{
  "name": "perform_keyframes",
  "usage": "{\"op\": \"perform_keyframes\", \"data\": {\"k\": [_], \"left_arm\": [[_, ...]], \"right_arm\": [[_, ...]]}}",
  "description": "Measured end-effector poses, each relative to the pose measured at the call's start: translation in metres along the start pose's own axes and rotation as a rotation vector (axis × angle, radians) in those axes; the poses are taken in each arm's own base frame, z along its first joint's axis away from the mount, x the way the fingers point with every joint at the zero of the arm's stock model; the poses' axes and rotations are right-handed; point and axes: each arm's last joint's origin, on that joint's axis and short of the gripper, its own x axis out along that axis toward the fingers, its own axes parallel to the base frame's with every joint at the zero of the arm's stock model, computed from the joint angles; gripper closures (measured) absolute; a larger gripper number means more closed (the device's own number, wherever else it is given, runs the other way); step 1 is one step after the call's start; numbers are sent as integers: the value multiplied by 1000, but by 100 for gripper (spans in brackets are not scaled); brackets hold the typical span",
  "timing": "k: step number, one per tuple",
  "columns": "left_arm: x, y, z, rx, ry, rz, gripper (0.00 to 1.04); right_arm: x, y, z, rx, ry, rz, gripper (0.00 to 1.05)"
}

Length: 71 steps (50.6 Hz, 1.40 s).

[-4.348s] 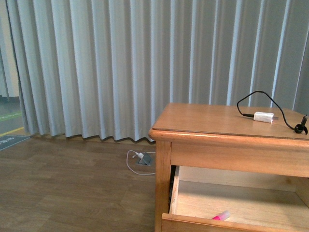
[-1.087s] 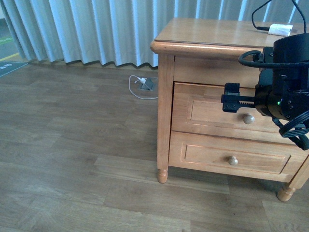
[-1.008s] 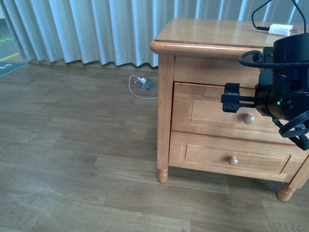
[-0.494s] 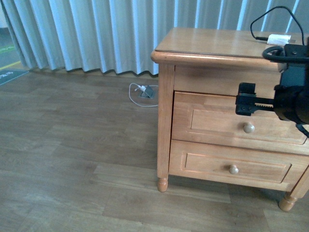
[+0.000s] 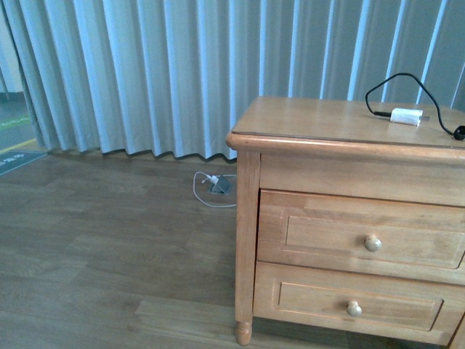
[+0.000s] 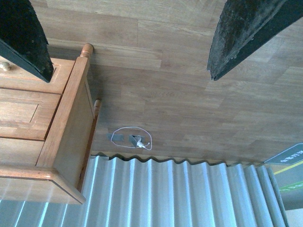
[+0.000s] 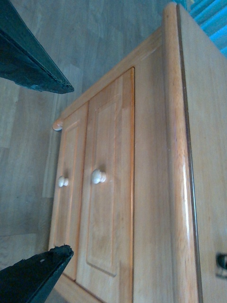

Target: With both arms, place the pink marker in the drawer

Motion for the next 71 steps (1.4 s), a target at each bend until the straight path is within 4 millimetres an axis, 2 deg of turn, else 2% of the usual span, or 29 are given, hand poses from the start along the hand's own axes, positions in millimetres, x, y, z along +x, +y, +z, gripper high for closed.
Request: {"op": "perform_keyframes", "data": {"k": [9,12,20,27,34,46,71], "left_arm": [[0,0,0,0,0,0,6],[0,0,0,0,0,0,6],[0,0,0,0,0,0,6],[0,0,0,0,0,0,6],[0,0,0,0,0,0,6],[0,0,0,0,0,0,6],[0,0,0,0,0,0,6]], "right_arm": [[-73,1,0,30,-48,36,8],[-82,2,3,21,-87,35,8],[-80,2,1,6,-100,15,11],[-83,1,-16,-149,-314,-111,35],[-84,9,-35,-187,-316,-114,60],[-87,6,-58,-201,-314,-115,103],[-93,3,-81,-205,-316,-114,103]]}}
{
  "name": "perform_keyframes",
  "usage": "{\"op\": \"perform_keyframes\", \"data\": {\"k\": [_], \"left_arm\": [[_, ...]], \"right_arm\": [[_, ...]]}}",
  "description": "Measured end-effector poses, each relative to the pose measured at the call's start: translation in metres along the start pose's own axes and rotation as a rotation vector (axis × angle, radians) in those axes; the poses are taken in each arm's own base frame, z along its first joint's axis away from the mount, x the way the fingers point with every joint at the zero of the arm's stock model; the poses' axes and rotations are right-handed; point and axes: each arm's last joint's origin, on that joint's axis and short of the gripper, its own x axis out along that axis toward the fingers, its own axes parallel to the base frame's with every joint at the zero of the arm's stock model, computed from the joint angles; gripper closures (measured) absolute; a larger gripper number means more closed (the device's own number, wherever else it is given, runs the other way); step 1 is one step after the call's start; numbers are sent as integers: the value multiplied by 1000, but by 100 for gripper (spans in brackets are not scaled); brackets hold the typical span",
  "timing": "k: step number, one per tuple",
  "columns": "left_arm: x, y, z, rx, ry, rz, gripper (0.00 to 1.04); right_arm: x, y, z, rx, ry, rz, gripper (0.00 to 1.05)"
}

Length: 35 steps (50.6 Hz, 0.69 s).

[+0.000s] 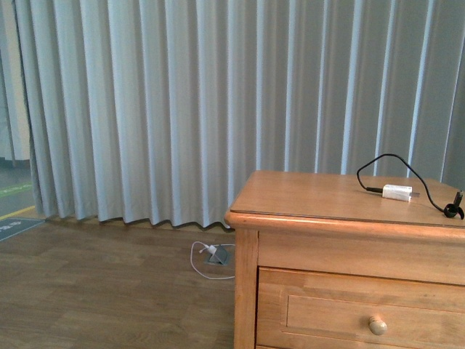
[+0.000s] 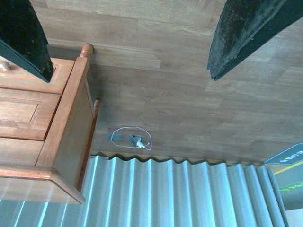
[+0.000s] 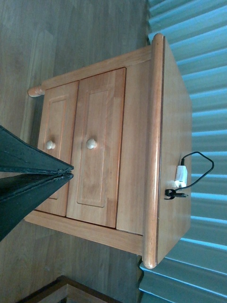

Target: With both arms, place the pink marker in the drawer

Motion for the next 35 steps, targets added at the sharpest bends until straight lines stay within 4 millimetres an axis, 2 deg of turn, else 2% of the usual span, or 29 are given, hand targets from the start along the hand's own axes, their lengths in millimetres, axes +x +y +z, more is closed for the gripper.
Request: {"op": "perform_keyframes", "data": {"k": [16,20,35], "left_arm": [[0,0,0,0,0,0,6],[0,0,0,0,0,0,6],[0,0,0,0,0,0,6]], "right_arm": [[-6,0,-12,0,-6,0,103],[-13,0,-16,-1,25,1,103],[-17,0,-14,-1,-4,0,103]]}}
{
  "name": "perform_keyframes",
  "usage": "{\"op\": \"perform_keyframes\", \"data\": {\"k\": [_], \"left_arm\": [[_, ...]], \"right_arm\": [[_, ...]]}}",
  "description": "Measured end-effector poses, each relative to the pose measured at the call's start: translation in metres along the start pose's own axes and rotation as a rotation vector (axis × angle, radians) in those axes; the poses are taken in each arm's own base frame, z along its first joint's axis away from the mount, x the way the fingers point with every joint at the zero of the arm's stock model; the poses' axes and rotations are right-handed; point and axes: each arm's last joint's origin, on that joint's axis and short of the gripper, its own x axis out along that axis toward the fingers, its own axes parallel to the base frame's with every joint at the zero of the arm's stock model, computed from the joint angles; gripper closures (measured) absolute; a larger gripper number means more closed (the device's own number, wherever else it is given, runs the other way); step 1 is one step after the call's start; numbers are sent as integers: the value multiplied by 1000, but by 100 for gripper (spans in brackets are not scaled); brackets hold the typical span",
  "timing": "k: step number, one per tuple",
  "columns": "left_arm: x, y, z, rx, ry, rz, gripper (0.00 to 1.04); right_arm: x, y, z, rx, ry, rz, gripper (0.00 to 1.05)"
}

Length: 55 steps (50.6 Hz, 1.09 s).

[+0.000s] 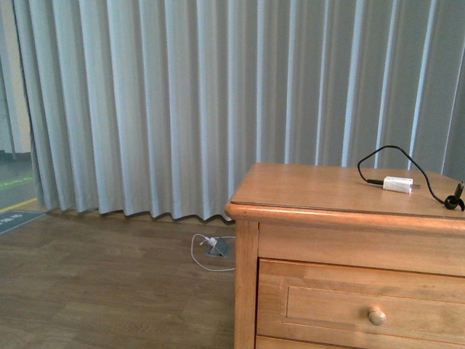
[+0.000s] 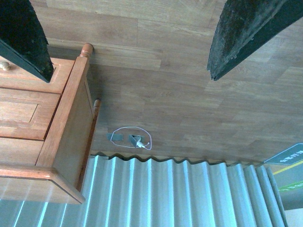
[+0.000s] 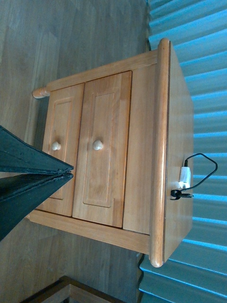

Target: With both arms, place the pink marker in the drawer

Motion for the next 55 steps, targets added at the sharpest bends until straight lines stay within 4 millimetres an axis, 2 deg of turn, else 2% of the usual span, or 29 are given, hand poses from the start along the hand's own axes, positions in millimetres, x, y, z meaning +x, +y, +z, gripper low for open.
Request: {"op": "perform_keyframes", "data": {"k": [6,33,55], "left_arm": [[0,0,0,0,0,0,6],[0,0,0,0,0,0,6],[0,0,0,0,0,0,6]], "right_arm": [[0,0,0,-2,0,0,101],[0,0,0,-1,0,0,8],[0,0,0,-1,0,0,8]]}}
